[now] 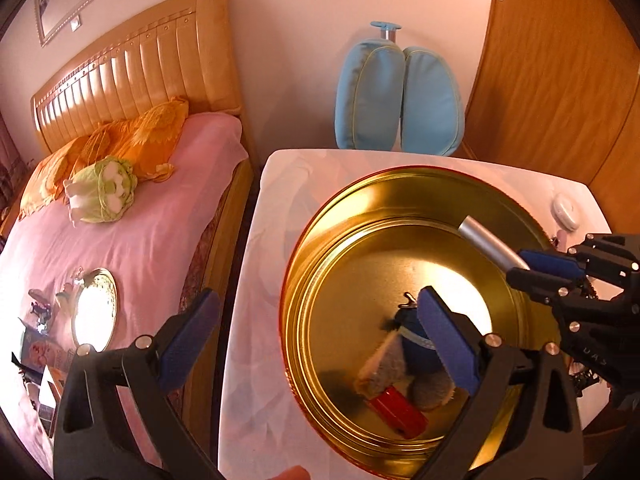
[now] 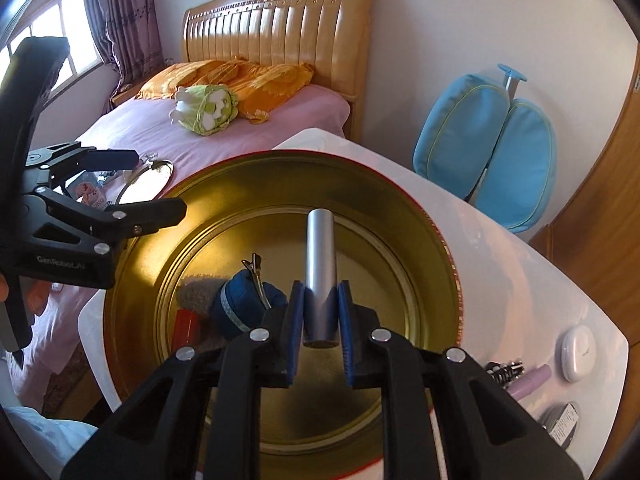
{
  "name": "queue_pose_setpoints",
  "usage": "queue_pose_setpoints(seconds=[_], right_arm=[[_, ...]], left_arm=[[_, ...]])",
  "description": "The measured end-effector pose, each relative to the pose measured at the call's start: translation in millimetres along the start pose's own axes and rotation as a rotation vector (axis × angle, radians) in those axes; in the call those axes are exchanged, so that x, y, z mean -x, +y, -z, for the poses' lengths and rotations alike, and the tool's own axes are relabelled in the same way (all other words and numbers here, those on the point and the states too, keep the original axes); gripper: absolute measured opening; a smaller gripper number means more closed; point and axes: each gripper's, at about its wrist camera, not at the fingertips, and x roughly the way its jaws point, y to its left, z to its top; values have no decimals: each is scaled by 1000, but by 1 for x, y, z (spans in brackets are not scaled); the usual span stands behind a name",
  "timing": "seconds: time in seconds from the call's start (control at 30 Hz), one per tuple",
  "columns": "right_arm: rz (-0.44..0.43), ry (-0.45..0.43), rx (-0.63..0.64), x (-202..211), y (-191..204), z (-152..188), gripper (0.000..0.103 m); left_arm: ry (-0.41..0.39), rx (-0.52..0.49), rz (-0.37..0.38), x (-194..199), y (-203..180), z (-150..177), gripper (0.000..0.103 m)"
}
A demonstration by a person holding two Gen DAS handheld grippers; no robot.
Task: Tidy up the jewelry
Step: 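Carry the silver tube into the tin and open the right gripper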
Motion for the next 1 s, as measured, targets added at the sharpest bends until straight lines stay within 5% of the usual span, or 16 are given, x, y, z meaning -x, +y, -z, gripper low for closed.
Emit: queue_pose_setpoints(seconds=[0.2,0.53,0.6,0.77,0.9,1.0], right_arm=[[-4,159,-35,-47,0,-9,18],[15,180,-47,-59,2,-10,23],[17,169,-55,-57,1,-11,37],[23,139,-72,-44,2,-6,52],[36,88,-99,-29,4,-7,98],[50,61,-120,-15,4,-3,98]], left_arm=[[10,52,18,-9,19,1,96],[31,76,42,-13,30,13,96],[28,79,44,-10,32,14,96],[15,82,51,-4,34,16,96],[7,79,64,5,33,21,96],[7,64,76,14,26,24,96]])
